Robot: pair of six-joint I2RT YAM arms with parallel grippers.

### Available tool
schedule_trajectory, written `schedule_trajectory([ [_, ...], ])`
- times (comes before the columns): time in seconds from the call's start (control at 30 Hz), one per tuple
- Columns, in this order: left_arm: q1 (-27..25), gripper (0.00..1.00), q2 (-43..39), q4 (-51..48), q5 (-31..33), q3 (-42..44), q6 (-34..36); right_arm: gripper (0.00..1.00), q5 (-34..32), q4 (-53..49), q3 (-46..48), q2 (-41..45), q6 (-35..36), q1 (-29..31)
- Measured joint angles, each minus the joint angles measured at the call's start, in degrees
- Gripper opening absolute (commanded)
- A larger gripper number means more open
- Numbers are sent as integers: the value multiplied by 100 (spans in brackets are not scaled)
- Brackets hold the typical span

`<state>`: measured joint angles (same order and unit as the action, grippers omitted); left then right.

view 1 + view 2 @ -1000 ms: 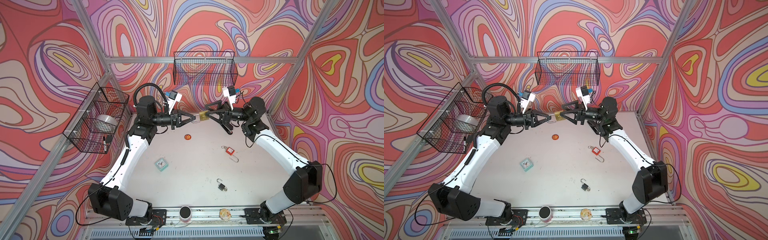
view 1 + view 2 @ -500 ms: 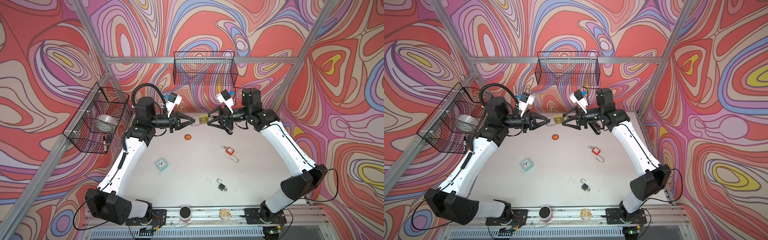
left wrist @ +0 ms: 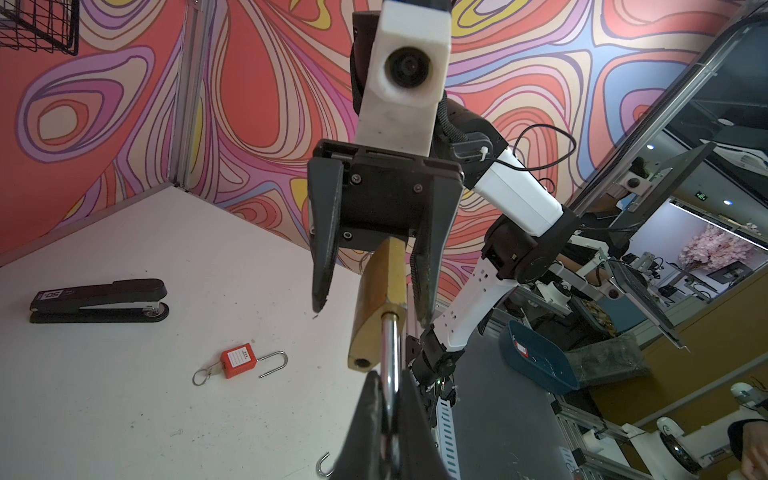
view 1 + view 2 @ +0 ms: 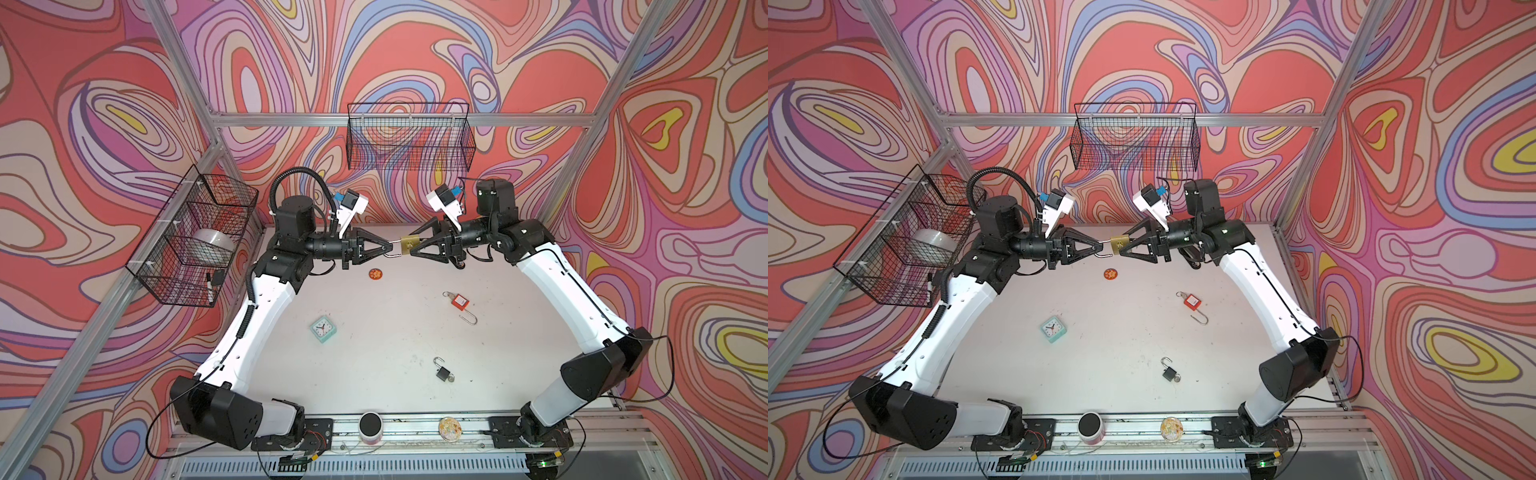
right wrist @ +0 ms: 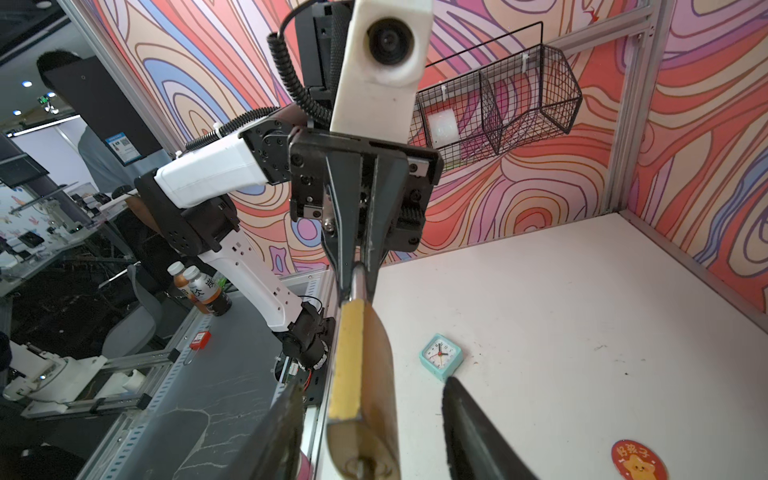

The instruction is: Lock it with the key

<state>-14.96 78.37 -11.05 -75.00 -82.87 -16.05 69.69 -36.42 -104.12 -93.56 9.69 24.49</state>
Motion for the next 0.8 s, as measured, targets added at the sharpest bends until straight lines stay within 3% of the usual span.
schedule_trajectory([
  [0.1, -7, 0, 0, 0, 0, 0, 0, 31, -4, 131, 39, 0, -70, 50],
  [0.17, -7, 0, 0, 0, 0, 0, 0, 11, -24, 195, 79, 0, -146, 76],
  [0.23, -2, 0, 0, 0, 24, 0, -2, 0, -4, 238, 98, -7, -166, 94],
  [0.27, 2, 2, 2, 0, 37, 0, -4, 0, -9, 251, 101, -7, -199, 98],
  [0.33, -2, 27, 0, 17, 57, 0, -13, 0, -15, 271, 103, -7, -197, 98],
  [0.4, 0, 37, 0, 87, 48, 2, -28, 0, -20, 380, 168, 0, -280, 101],
  [0.8, 168, 44, -192, 120, 39, 15, 63, 0, 116, 1947, 1067, 63, -1482, 26],
])
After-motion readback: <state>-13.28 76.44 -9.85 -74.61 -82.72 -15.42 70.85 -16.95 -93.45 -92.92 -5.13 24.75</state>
